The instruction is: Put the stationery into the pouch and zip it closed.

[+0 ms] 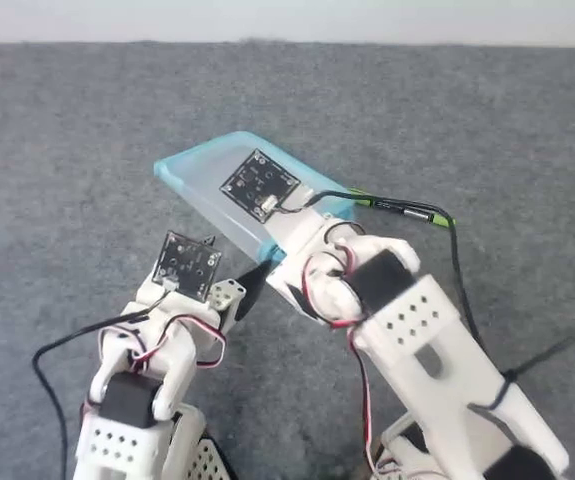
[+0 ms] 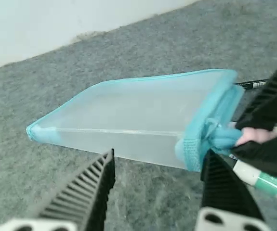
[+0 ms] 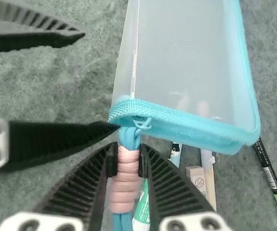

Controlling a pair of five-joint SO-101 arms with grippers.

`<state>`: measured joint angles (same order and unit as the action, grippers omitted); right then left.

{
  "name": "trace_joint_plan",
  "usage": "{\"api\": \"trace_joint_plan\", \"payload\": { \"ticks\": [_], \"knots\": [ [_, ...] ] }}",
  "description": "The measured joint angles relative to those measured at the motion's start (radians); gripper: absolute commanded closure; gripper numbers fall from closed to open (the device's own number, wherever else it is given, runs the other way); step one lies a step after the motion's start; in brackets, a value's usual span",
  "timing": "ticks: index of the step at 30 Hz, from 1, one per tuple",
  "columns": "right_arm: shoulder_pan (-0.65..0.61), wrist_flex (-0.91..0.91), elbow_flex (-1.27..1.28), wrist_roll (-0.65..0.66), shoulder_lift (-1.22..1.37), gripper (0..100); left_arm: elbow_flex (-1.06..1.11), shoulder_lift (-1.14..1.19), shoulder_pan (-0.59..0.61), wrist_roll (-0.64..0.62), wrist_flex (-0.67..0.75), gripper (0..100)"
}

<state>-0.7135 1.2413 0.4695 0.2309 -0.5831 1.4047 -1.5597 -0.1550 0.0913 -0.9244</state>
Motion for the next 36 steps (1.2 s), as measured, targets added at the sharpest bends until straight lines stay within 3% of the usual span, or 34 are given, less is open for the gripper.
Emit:
{"api": "trace_joint_plan", "payload": {
  "ticks": [16,23,29,36],
  "knots": [
    [-0.037,0.025,0.018,0.002,-0.058,99.2,0.012,0.051,-0.005,-0.003,0.071,76],
    [-0.040,0.015,0.132,0.081,-0.063,99.2,0.044,0.061,-0.008,-0.002,0.091,76],
    [-0.040,0.014,0.170,0.107,-0.083,99.2,0.044,0.061,-0.009,-0.002,0.091,86],
    [-0.021,-0.015,0.226,0.115,-0.091,99.2,0.044,0.061,-0.014,-0.002,0.091,87]
  ]
}}
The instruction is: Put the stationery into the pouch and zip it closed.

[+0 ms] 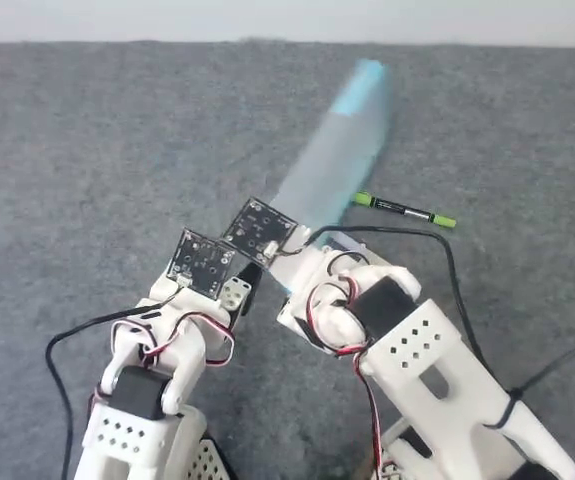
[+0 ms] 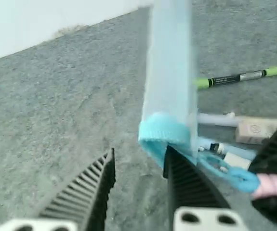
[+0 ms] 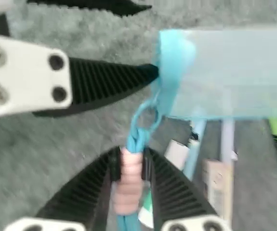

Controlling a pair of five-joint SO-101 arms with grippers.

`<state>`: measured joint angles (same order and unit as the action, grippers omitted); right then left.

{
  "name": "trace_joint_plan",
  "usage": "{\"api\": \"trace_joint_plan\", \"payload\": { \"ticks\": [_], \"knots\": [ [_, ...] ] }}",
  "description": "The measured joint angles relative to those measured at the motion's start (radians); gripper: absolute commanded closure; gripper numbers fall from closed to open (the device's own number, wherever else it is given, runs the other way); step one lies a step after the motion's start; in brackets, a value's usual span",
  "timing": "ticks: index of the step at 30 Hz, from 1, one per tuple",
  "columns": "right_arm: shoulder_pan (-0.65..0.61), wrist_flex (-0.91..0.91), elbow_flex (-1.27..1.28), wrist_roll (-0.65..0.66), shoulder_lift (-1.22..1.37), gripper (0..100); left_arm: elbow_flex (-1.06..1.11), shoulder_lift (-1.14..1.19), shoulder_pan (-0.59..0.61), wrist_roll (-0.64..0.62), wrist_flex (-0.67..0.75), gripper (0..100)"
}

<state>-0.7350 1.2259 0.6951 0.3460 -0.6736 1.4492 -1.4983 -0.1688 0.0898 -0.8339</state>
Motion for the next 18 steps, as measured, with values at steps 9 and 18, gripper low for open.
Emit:
{"api": "trace_joint_plan", "payload": {
  "ticks": [9,18],
  "knots": [
    [0.104,-0.140,0.166,0.029,-0.034,99.2,0.017,0.002,0.015,0.000,0.020,87],
    [0.290,-0.133,0.209,0.049,-0.008,99.2,0.014,0.000,0.133,0.000,0.071,87]
  ]
}}
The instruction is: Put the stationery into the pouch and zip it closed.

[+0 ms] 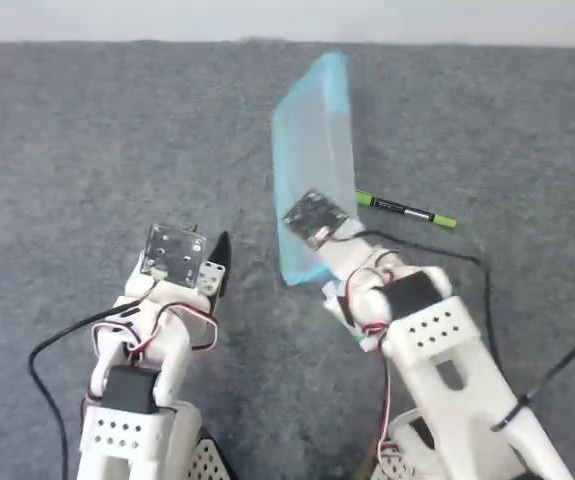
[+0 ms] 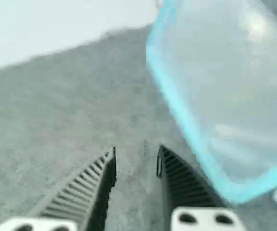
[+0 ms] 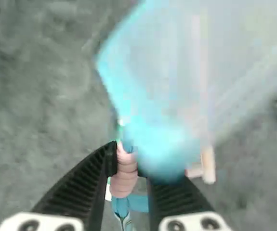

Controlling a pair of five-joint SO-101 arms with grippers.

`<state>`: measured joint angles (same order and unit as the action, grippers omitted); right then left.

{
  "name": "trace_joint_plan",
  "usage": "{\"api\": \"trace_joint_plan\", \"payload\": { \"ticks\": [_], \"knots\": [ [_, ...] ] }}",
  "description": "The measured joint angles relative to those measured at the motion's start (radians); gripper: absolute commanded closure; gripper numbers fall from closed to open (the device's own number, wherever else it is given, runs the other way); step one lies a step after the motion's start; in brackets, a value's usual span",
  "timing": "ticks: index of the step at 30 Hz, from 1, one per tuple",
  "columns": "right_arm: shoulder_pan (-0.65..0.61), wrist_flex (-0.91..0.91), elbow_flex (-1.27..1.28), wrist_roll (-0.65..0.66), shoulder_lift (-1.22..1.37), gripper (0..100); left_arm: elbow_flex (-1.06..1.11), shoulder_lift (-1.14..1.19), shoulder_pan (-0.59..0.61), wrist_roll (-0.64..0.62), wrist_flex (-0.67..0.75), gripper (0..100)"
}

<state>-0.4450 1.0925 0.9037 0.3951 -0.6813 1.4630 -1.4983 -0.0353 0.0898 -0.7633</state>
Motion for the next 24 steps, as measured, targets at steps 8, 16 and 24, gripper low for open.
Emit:
{"api": "trace_joint_plan", "payload": {
  "ticks": [8,16,24],
  "knots": [
    [0.012,0.028,-0.046,0.000,0.000,99.2,0.000,0.000,0.006,0.002,0.000,86],
    [0.014,0.298,-0.425,0.069,0.000,99.2,0.000,0.000,0.012,-0.040,0.002,86],
    [-0.235,0.580,-0.632,0.061,0.000,99.2,0.000,0.000,0.038,-0.112,0.049,86]
  ]
}}
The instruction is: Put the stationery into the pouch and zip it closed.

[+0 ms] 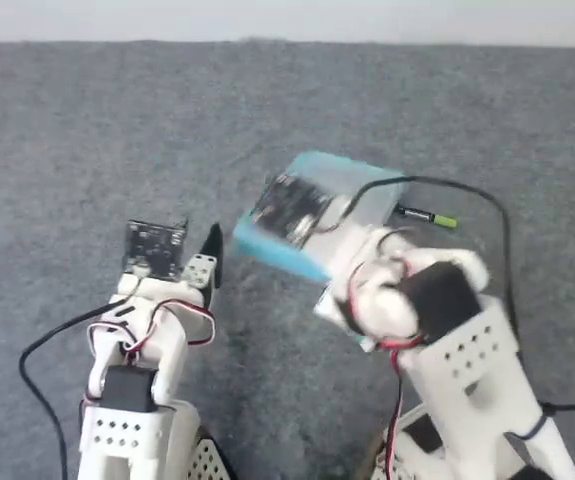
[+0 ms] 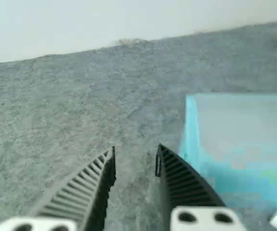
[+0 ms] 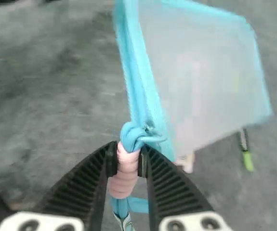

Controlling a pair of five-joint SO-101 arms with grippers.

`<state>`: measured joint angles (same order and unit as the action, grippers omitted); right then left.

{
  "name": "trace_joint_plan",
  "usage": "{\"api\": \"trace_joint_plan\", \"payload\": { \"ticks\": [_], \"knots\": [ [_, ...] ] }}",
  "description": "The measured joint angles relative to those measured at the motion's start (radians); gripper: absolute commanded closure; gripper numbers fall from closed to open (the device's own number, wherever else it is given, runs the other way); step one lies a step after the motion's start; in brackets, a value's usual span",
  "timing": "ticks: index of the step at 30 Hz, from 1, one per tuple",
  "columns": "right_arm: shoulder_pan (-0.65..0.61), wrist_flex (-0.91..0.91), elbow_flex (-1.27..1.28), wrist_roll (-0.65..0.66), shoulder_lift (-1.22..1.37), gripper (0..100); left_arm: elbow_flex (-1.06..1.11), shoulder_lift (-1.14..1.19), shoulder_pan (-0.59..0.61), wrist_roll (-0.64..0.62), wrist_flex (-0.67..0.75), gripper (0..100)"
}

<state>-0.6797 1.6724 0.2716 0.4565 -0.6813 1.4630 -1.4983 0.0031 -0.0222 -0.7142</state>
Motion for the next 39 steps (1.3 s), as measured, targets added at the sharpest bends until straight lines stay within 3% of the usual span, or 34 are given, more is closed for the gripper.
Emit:
{"api": "trace_joint_plan", "payload": {
  "ticks": [4,8,14,22,26,33,39],
  "knots": [
    [-0.115,-0.032,0.107,-0.038,0.000,99.2,0.000,0.000,0.028,-0.035,0.032,86],
    [-0.149,-0.104,0.210,-0.072,0.000,99.2,0.000,0.000,0.025,-0.038,0.046,86],
    [-0.152,-0.101,0.178,-0.081,0.000,99.2,0.074,0.000,-0.091,-0.038,0.078,86],
    [-0.120,0.034,-0.238,-0.097,0.100,99.2,0.140,0.000,-0.126,0.017,0.161,86],
    [-0.123,0.068,-0.511,-0.143,0.338,99.2,0.140,0.000,-0.130,0.021,0.161,86],
    [-0.120,0.078,-0.984,-0.178,0.761,99.2,0.167,-0.002,-0.255,0.028,0.161,86],
    [-0.126,0.083,-1.096,-0.207,0.856,99.2,0.172,0.000,-0.342,0.029,0.161,87]
  ]
}}
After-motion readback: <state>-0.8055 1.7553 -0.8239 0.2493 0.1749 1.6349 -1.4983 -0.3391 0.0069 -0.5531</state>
